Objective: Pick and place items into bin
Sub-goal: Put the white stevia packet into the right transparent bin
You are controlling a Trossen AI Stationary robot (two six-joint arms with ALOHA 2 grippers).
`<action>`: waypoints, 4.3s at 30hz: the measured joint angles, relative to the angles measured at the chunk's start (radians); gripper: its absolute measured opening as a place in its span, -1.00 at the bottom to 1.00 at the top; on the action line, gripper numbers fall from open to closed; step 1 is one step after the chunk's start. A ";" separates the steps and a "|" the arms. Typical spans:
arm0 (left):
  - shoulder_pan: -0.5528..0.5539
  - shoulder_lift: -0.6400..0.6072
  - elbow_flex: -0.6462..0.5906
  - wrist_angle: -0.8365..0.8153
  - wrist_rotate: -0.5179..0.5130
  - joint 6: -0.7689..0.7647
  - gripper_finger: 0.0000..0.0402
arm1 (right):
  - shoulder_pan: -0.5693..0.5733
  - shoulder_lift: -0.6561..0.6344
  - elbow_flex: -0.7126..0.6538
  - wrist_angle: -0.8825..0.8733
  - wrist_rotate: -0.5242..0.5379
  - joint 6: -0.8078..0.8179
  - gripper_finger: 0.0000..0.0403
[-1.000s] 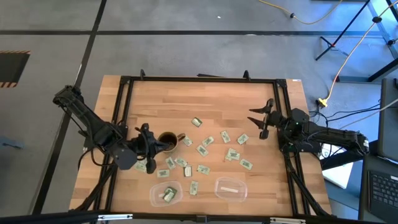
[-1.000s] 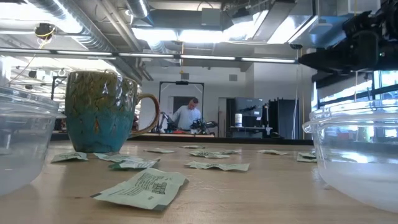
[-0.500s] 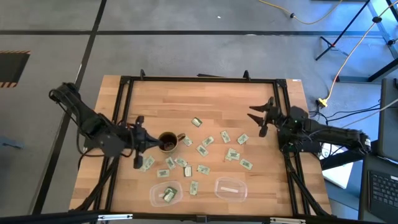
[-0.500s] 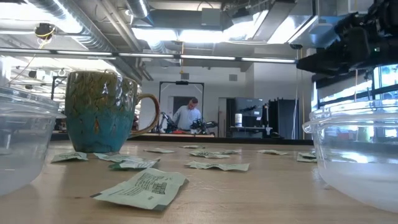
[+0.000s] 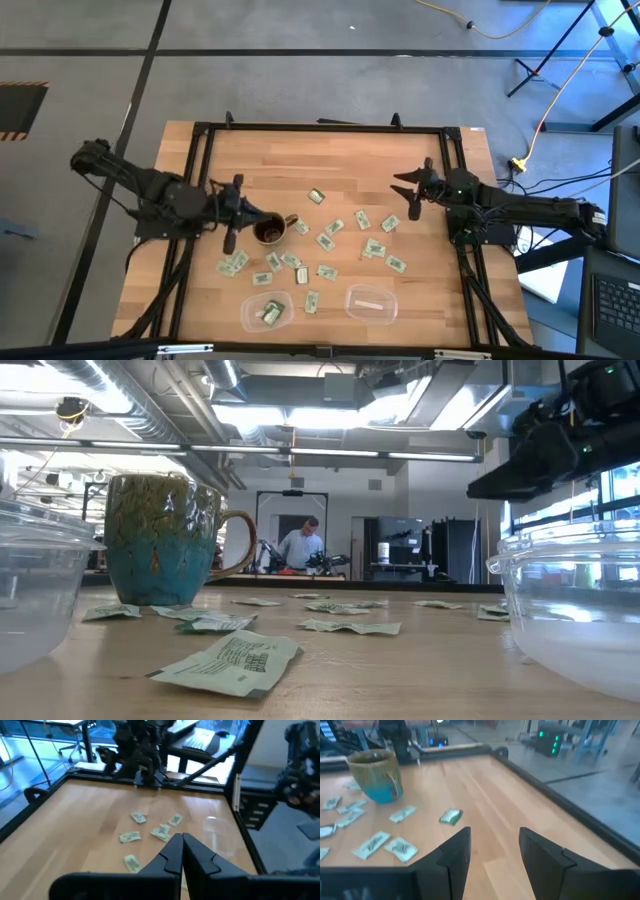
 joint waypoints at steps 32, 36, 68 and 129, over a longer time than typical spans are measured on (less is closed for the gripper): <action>0.209 -0.490 -0.614 0.413 0.079 0.328 -0.97 | 0.323 0.549 0.579 -0.918 -0.064 0.475 -0.15; 0.209 -0.491 -0.648 0.437 0.067 0.299 -0.99 | 0.388 0.645 0.565 -0.929 -0.082 0.603 -0.15; 0.209 -0.490 -0.656 0.426 0.042 0.384 -0.98 | 0.805 1.052 0.641 -0.789 -0.070 1.197 -0.40; 0.209 -0.483 -0.655 0.403 0.043 0.404 -0.96 | 0.874 1.165 0.983 -0.634 -0.001 0.920 -0.89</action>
